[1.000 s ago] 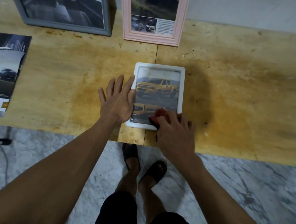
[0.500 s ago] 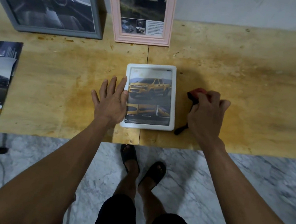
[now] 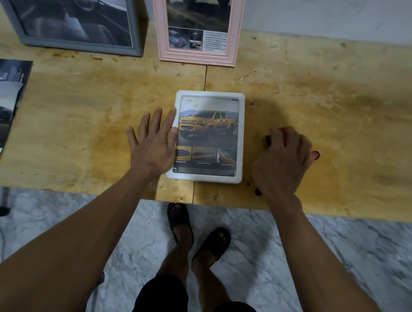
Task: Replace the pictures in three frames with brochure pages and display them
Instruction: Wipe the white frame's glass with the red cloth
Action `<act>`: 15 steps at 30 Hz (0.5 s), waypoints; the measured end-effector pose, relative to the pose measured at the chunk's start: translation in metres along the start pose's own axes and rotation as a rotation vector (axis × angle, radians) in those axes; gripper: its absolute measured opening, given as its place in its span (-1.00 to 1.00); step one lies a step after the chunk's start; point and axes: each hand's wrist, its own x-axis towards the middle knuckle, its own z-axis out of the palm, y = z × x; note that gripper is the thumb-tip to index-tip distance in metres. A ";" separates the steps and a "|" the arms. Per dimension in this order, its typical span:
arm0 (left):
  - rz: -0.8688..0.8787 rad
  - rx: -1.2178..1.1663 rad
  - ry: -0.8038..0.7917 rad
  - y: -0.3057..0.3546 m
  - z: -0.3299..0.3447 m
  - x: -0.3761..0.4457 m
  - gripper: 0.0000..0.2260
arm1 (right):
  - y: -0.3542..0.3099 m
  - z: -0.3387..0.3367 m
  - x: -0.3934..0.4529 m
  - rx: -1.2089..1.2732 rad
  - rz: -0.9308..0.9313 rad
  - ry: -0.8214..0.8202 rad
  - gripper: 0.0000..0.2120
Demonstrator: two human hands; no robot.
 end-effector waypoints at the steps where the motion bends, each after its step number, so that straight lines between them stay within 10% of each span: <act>1: 0.002 -0.004 0.000 0.000 0.000 0.000 -0.54 | -0.008 -0.001 0.001 0.056 -0.018 -0.009 -0.59; 15: -0.037 -0.211 0.168 0.008 -0.002 -0.004 -0.50 | -0.047 0.020 0.010 0.552 0.369 -0.320 -0.73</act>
